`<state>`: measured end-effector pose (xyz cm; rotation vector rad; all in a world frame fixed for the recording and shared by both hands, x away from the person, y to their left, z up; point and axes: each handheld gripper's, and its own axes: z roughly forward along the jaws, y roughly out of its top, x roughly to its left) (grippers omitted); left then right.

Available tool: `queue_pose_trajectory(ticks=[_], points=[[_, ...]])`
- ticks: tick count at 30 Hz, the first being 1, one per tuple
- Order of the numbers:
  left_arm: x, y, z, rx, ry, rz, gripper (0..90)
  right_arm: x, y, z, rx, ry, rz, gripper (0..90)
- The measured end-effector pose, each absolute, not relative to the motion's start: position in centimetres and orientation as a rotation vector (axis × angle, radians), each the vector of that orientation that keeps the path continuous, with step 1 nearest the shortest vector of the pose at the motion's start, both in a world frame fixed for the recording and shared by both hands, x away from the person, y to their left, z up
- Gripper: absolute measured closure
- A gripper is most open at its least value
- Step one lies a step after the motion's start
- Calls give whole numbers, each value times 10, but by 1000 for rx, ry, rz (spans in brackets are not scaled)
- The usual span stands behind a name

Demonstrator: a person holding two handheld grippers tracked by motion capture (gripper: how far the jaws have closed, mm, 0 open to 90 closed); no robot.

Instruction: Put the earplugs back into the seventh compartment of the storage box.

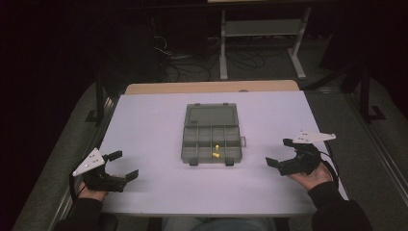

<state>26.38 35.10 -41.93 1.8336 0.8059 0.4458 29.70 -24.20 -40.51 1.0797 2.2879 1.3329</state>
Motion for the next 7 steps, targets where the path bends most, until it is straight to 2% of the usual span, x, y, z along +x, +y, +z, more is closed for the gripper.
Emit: queue_pose_trajectory(ticks=[7], points=[[264,351,-419,1836,802,447,0,293,-248,-410,1095,2251,1342,0]])
